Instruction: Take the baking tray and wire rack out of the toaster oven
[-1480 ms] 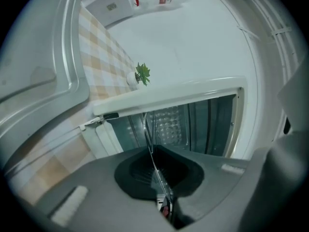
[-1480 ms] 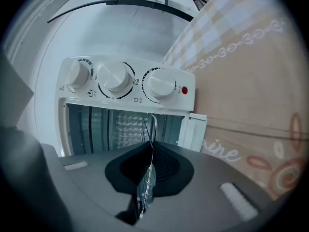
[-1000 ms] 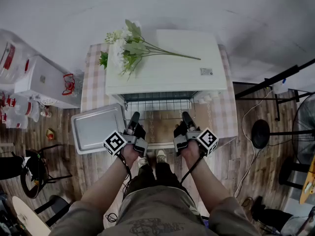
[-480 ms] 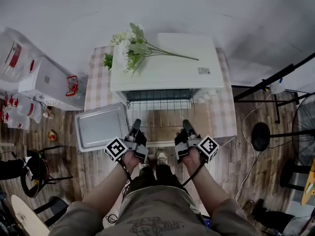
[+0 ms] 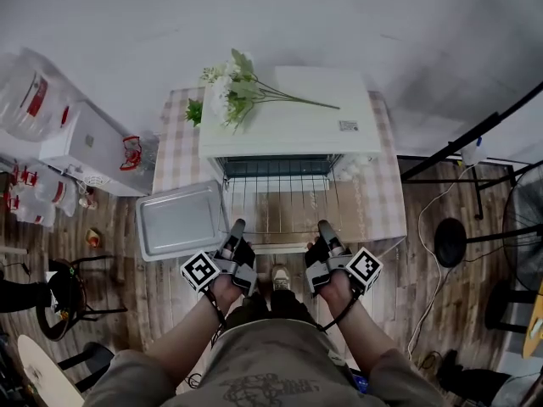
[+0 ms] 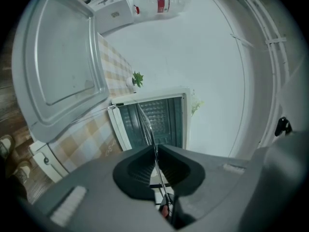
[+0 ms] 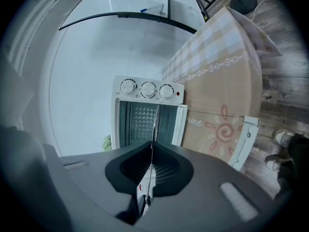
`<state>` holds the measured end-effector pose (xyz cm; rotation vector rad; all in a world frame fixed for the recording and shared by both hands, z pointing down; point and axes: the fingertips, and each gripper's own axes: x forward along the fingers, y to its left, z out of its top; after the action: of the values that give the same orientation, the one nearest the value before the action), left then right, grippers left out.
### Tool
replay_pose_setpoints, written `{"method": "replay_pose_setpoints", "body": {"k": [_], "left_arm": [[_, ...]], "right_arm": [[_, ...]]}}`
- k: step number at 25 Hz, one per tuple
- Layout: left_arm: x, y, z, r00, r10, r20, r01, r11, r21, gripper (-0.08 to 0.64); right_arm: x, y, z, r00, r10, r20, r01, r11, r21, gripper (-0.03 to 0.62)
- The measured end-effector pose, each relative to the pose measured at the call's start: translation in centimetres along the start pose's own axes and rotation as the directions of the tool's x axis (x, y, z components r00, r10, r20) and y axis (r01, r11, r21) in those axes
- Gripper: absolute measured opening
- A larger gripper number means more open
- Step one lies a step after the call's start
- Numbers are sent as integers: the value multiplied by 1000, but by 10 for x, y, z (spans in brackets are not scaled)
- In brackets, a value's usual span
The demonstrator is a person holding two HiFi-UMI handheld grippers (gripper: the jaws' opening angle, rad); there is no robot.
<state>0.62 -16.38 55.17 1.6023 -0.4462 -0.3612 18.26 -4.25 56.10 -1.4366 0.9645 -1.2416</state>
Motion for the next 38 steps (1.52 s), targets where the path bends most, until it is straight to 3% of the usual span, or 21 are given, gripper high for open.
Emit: {"method": "replay_pose_setpoints", "body": {"k": [7,23,31,38], "left_arm": [[-26,-32,-13,999,-47,-28,47,999,-12,3],[-48,-55,-32,993,-62,-98,60,998,-29,6],[-39,-52,-63,982,-48,-183,40,998,-48,6],[-13,-50,-109,951,-59,-305,41,997,-65,6]], "right_arm": [[-33,14,-14,999,11,-32,-12,1000,-12,24],[-75,33,-20,1000,19,-14,-19,1000,-13,25],[-102,28,1,998,-3,58,2,1000,19,25],[-141,10,36,982,-42,185,35,998,43,25]]}}
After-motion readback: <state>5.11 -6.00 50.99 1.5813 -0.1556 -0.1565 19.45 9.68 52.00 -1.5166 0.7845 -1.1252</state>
